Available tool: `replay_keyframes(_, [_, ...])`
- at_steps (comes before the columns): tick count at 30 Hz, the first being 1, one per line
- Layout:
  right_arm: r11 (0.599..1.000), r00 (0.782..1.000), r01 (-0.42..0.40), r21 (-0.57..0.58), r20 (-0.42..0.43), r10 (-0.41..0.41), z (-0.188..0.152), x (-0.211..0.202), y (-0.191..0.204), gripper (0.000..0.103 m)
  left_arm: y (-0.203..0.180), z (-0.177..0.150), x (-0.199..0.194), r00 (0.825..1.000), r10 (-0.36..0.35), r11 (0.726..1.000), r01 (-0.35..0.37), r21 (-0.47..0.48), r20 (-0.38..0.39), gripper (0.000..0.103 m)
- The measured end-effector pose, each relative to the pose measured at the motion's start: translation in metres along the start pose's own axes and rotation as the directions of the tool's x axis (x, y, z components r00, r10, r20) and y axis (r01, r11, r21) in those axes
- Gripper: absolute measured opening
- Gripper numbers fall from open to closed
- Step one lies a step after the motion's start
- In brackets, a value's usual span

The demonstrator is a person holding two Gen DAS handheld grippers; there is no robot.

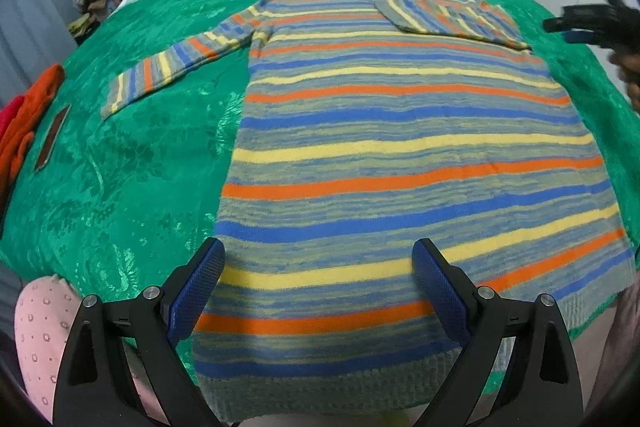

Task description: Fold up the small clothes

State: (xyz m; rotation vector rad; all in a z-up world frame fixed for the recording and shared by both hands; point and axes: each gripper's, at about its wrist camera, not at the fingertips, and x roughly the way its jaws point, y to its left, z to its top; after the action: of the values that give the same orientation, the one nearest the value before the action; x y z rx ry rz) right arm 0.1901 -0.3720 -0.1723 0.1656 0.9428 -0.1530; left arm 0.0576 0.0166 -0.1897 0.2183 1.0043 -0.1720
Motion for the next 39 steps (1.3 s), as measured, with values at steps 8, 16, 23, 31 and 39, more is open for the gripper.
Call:
replay_keyframes(8, [0.996,0.984,0.078,0.035,0.155,-0.083,-0.123,-0.105,0.039,0.089,-0.003,-0.004,-0.004,0.999,-0.039,0.999,0.039,-0.003,0.0,0.096])
replay_keyframes(16, [0.995,0.976,0.104,-0.009,0.193,-0.101,-0.182,-0.129,0.101,0.095,0.005,-0.006,-0.007,0.998,-0.069,0.996,0.07,-0.048,0.013,0.096])
replay_keyframes(23, [0.986,0.964,0.129,-0.104,0.248,-0.1,-0.194,-0.141,0.131,0.095,0.017,-0.008,-0.02,0.994,-0.066,0.992,0.075,-0.099,0.089,0.096])
replay_keyframes(31, [0.981,0.965,0.122,-0.151,0.248,-0.082,-0.2,-0.141,0.142,0.095,0.027,-0.008,-0.025,0.992,-0.064,0.987,0.079,-0.139,0.113,0.096])
replay_keyframes(39, [0.98,0.97,0.104,-0.167,0.236,-0.062,-0.203,-0.14,0.146,0.095,0.026,-0.009,-0.028,0.991,-0.051,0.989,0.068,-0.132,0.126,0.096])
